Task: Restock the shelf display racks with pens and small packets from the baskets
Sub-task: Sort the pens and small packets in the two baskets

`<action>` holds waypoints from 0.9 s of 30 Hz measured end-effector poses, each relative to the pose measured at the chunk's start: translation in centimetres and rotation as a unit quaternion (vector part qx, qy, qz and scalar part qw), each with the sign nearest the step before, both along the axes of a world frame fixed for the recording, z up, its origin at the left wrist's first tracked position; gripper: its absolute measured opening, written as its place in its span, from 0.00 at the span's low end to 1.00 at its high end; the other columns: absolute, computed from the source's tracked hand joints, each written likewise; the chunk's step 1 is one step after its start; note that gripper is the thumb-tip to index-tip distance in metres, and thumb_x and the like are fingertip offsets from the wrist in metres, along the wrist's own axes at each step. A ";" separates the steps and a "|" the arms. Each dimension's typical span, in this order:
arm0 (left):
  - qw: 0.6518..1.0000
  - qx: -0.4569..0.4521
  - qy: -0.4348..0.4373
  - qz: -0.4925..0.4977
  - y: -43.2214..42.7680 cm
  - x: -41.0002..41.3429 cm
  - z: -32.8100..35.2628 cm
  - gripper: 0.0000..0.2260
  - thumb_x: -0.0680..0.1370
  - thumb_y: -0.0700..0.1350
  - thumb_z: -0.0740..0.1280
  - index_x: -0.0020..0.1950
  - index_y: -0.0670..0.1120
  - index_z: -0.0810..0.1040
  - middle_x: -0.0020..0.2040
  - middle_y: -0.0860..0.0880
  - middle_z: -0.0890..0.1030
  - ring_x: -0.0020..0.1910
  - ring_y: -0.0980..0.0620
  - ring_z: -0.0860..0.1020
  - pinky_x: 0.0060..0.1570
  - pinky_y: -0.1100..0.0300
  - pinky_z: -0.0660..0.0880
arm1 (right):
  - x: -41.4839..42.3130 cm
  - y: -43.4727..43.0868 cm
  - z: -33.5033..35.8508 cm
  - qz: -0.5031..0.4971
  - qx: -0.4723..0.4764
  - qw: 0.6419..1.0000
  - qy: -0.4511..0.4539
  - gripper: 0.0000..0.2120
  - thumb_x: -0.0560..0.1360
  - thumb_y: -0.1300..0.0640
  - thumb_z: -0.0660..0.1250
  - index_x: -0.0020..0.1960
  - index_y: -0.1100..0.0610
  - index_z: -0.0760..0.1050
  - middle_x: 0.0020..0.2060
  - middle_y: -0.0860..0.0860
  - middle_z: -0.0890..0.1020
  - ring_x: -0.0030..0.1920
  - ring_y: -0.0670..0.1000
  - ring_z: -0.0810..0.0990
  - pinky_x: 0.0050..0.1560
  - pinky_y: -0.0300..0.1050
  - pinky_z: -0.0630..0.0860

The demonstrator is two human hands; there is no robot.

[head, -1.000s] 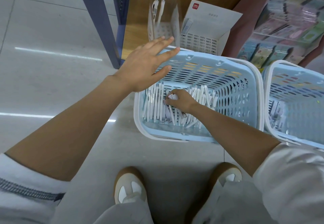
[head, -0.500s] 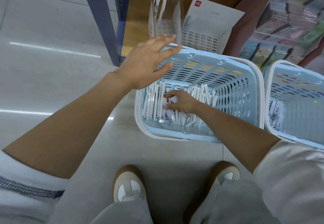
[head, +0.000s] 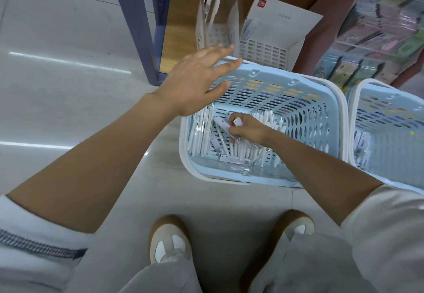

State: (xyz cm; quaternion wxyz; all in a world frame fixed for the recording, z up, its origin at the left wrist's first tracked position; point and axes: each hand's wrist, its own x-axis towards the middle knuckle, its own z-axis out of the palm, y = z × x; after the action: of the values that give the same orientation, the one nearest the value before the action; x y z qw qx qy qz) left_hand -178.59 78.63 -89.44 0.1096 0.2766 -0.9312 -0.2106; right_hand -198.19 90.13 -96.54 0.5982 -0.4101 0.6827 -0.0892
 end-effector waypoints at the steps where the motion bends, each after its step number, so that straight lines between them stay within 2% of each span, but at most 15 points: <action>1: 1.000 0.001 0.001 0.000 0.0 0.0 0.0 0.27 0.80 0.58 0.48 0.77 0.53 0.62 0.78 0.48 0.60 0.76 0.46 0.59 0.68 0.46 0.63 | -0.4 0.0 0.0 0.042 0.026 0.999 -0.006 0.05 0.74 0.59 0.67 0.43 0.54 0.71 0.30 0.52 0.79 0.33 0.49 0.77 0.42 0.43 0.72; 3: 1.000 0.005 0.003 -0.001 -0.1 0.0 0.0 0.27 0.80 0.59 0.48 0.77 0.52 0.62 0.78 0.48 0.61 0.76 0.46 0.59 0.68 0.46 0.63 | -0.7 0.4 0.1 0.119 0.062 0.991 0.011 0.05 0.74 0.53 0.70 0.45 0.52 0.74 0.32 0.51 0.81 0.34 0.48 0.78 0.46 0.46 0.74; 4: 1.000 0.007 0.005 -0.002 -0.1 0.0 0.0 0.27 0.80 0.59 0.48 0.77 0.52 0.62 0.78 0.48 0.61 0.76 0.46 0.59 0.68 0.46 0.63 | -0.6 0.5 -0.2 0.130 0.059 0.989 0.030 0.09 0.72 0.49 0.72 0.46 0.52 0.76 0.33 0.50 0.82 0.34 0.47 0.78 0.46 0.45 0.75; 6: 1.000 0.008 0.009 -0.003 -0.1 0.0 -0.1 0.27 0.80 0.59 0.48 0.77 0.52 0.63 0.78 0.48 0.61 0.76 0.45 0.59 0.68 0.46 0.64 | -0.1 0.5 -0.5 0.101 0.021 0.993 0.056 0.16 0.66 0.45 0.77 0.47 0.52 0.79 0.35 0.46 0.82 0.32 0.42 0.78 0.41 0.40 0.74; 9: 1.000 0.011 0.013 -0.001 -0.1 0.0 -0.1 0.27 0.80 0.59 0.48 0.77 0.52 0.63 0.78 0.48 0.61 0.76 0.45 0.60 0.68 0.45 0.64 | 1.5 0.2 -1.5 0.113 -0.058 0.984 0.128 0.14 0.64 0.44 0.78 0.44 0.51 0.80 0.34 0.46 0.80 0.32 0.45 0.77 0.39 0.43 0.74; 11: 1.000 0.013 0.013 0.000 -0.1 0.0 -0.1 0.27 0.80 0.59 0.49 0.77 0.52 0.63 0.78 0.48 0.62 0.76 0.45 0.60 0.69 0.44 0.65 | 2.7 -0.1 -1.8 0.173 -0.084 0.956 0.221 0.17 0.66 0.41 0.75 0.46 0.51 0.78 0.37 0.48 0.79 0.38 0.48 0.77 0.41 0.45 0.74; 12: 1.000 0.012 0.013 0.000 0.0 0.0 0.0 0.27 0.80 0.59 0.48 0.77 0.52 0.63 0.78 0.48 0.62 0.76 0.45 0.60 0.69 0.44 0.65 | 3.3 -0.3 -1.8 0.220 -0.092 0.932 0.275 0.19 0.67 0.39 0.73 0.49 0.52 0.77 0.39 0.49 0.78 0.41 0.50 0.77 0.41 0.45 0.74; 14: 1.000 0.012 0.010 0.002 0.0 0.0 0.0 0.27 0.80 0.59 0.48 0.77 0.53 0.63 0.78 0.48 0.61 0.76 0.46 0.60 0.68 0.45 0.64 | 4.0 -0.5 -1.9 0.276 -0.100 0.894 0.338 0.21 0.67 0.37 0.72 0.41 0.54 0.71 0.39 0.50 0.75 0.42 0.52 0.75 0.40 0.45 0.72; 16: 1.000 0.012 0.010 0.003 -0.1 0.1 0.0 0.26 0.80 0.59 0.48 0.77 0.53 0.63 0.78 0.48 0.61 0.76 0.46 0.60 0.68 0.45 0.64 | 4.2 -0.6 -1.9 0.263 -0.084 0.896 0.346 0.23 0.68 0.38 0.72 0.34 0.53 0.63 0.35 0.49 0.72 0.40 0.52 0.73 0.38 0.45 0.70; 17: 1.000 0.011 0.010 0.004 -0.1 0.1 0.0 0.26 0.80 0.59 0.48 0.77 0.53 0.62 0.78 0.48 0.61 0.76 0.46 0.60 0.68 0.45 0.64 | 4.2 -0.6 -2.0 0.245 -0.072 0.904 0.341 0.22 0.68 0.40 0.72 0.34 0.53 0.63 0.34 0.49 0.71 0.39 0.52 0.74 0.37 0.45 0.70; 20: 1.000 0.010 0.007 0.003 -0.1 0.0 -0.1 0.26 0.80 0.59 0.48 0.77 0.53 0.62 0.78 0.48 0.61 0.75 0.46 0.60 0.68 0.45 0.64 | 3.7 -0.6 -1.9 0.195 -0.051 0.923 0.327 0.15 0.68 0.45 0.71 0.40 0.55 0.73 0.34 0.48 0.73 0.39 0.53 0.76 0.36 0.43 0.71; 21: 1.000 0.010 0.008 0.002 -0.1 0.0 -0.1 0.26 0.80 0.59 0.48 0.77 0.53 0.63 0.78 0.48 0.61 0.75 0.46 0.60 0.68 0.45 0.64 | 3.5 -0.7 -1.8 0.187 -0.051 0.925 0.325 0.15 0.68 0.44 0.71 0.40 0.55 0.73 0.34 0.48 0.73 0.39 0.53 0.77 0.35 0.43 0.70; 23: 1.000 0.012 0.011 0.002 0.0 0.0 0.0 0.26 0.80 0.59 0.48 0.77 0.53 0.63 0.78 0.48 0.62 0.75 0.46 0.60 0.68 0.44 0.65 | 3.2 -0.5 -1.7 0.185 -0.051 0.925 0.329 0.22 0.66 0.37 0.72 0.38 0.54 0.70 0.34 0.48 0.73 0.38 0.52 0.76 0.33 0.43 0.68; 25: 1.000 0.013 0.009 0.005 -0.1 0.0 -0.1 0.26 0.80 0.59 0.48 0.77 0.53 0.63 0.78 0.48 0.61 0.75 0.46 0.60 0.68 0.44 0.65 | 3.5 -0.3 -1.8 0.205 -0.049 0.917 0.338 0.27 0.64 0.32 0.71 0.42 0.55 0.71 0.36 0.48 0.75 0.39 0.51 0.76 0.35 0.43 0.69; 27: 1.000 0.010 0.007 0.005 0.0 0.0 -0.1 0.26 0.80 0.59 0.48 0.77 0.53 0.62 0.78 0.48 0.61 0.76 0.46 0.60 0.68 0.45 0.64 | 4.1 -0.4 -2.1 0.218 -0.048 0.914 0.338 0.26 0.65 0.34 0.72 0.45 0.55 0.73 0.38 0.48 0.76 0.42 0.52 0.77 0.36 0.43 0.70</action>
State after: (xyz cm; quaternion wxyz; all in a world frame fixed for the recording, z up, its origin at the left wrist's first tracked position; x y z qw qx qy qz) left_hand -178.58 78.61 -89.55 0.1144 0.2808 -0.9269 -0.2212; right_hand -194.09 89.69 -98.67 0.3160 -0.5825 0.7328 0.1544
